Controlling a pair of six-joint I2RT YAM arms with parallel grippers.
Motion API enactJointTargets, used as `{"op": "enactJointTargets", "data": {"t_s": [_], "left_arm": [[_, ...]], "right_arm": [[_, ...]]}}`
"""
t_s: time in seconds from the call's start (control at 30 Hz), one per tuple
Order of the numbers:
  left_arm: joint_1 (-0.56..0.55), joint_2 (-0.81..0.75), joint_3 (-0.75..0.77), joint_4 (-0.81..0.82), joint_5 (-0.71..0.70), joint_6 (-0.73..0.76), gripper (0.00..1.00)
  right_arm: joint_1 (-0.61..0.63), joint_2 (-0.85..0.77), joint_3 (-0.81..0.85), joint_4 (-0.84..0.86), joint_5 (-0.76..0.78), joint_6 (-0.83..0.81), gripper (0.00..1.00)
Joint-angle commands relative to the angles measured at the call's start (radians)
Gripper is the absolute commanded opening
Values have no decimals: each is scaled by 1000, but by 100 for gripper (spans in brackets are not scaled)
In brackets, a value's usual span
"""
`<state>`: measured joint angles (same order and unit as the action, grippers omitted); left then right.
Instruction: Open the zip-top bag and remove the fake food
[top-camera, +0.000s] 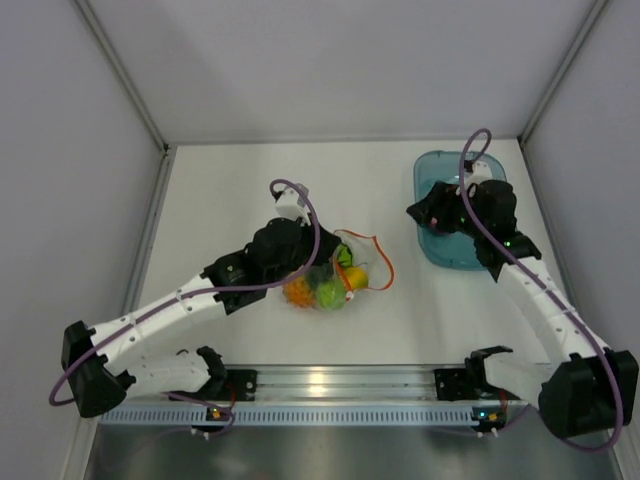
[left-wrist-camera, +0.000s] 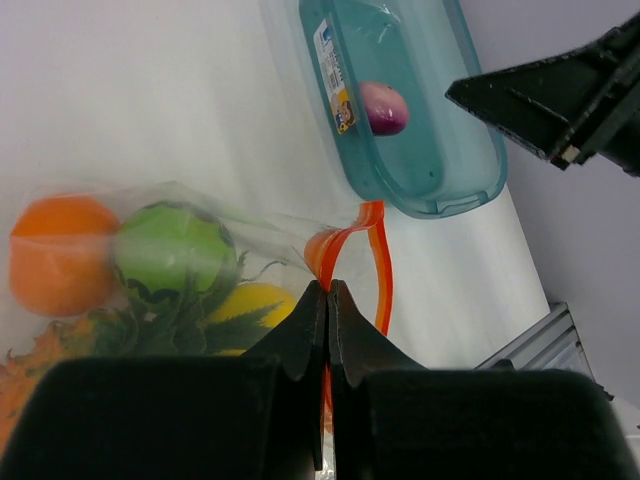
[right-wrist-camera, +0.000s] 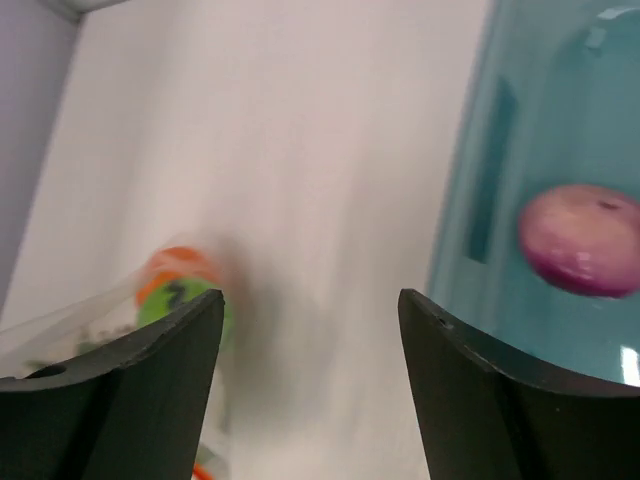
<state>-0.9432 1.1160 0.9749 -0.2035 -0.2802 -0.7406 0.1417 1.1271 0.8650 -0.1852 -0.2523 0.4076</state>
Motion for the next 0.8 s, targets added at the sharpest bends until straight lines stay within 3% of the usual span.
{"op": "enactJointTargets", "data": {"t_s": [0.0, 0.2, 0.3, 0.57, 0.77], "left_arm": [[1, -1, 53, 59, 16, 0, 0], [3, 13, 18, 113, 21, -34, 0], [1, 21, -4, 157, 45, -60, 0], [1, 25, -34, 193, 73, -109, 0], [1, 28, -54, 185, 10, -111, 0]], "right_arm": [[135, -104, -44, 118, -263, 8, 70], [445, -202, -159, 259, -121, 33, 67], [540, -219, -222, 326, -43, 42, 64], [645, -205, -290, 394, 94, 45, 59], [690, -354, -328, 374, 304, 46, 57]]}}
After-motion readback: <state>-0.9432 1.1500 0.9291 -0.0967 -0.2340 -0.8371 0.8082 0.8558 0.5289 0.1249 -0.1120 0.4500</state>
